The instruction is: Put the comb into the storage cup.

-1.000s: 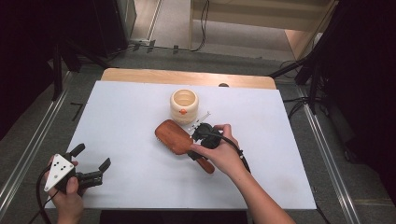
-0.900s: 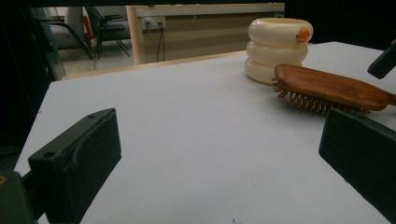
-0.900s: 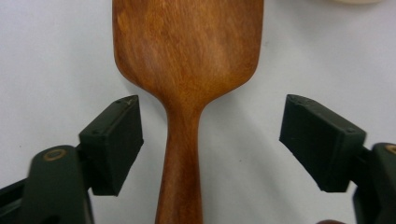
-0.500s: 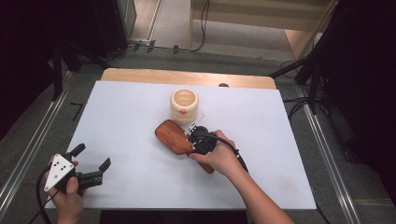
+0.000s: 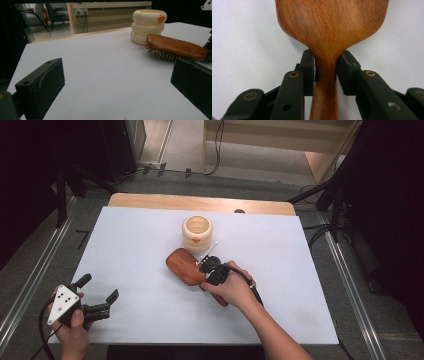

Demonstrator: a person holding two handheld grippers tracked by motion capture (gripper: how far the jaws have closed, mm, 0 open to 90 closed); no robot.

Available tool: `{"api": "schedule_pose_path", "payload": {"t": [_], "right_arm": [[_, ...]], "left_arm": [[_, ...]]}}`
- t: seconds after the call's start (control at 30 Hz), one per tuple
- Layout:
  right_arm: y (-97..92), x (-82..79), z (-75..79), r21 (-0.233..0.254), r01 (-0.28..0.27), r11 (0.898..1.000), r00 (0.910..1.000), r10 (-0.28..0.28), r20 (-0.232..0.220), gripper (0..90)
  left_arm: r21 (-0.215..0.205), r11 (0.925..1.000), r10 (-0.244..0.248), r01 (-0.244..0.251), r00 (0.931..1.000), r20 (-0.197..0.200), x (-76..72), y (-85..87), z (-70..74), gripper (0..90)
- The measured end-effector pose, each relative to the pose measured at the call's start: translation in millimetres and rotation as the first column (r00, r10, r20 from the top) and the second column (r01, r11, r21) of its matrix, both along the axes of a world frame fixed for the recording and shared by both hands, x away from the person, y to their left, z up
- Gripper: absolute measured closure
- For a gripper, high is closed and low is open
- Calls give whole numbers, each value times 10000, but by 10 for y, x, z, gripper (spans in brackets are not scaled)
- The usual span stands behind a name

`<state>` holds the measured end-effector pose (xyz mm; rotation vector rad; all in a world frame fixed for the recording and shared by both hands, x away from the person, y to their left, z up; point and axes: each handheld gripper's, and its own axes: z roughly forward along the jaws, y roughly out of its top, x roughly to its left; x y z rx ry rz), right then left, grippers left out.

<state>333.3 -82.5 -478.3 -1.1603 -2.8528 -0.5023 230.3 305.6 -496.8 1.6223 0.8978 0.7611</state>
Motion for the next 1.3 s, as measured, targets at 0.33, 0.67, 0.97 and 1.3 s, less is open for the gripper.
{"api": "schedule_pose_path", "payload": {"t": [0.33, 0.67, 0.97, 1.3], "right_arm": [[-40, -54, -29, 317, 75, 9995, 9995, -84, 294, 694], [-92, -119, -52, 689, -34, 9976, 9957, -31, 930, 703], [-115, -182, -48, 924, -55, 9957, 9918, -63, 1276, 704], [-189, -287, 17, 1561, -52, 9877, 9852, -216, 1699, 705]], "left_arm": [[25, 10000, 11, -11, 10000, -9, 1, -1, 0, 0], [34, 10000, -11, 11, 10000, -11, 4, 1, 0, 0], [48, 10000, 27, -27, 10000, -15, 1, -3, 0, 0], [68, 10000, 17, -17, 10000, -11, 2, -5, -1, 0]]}}
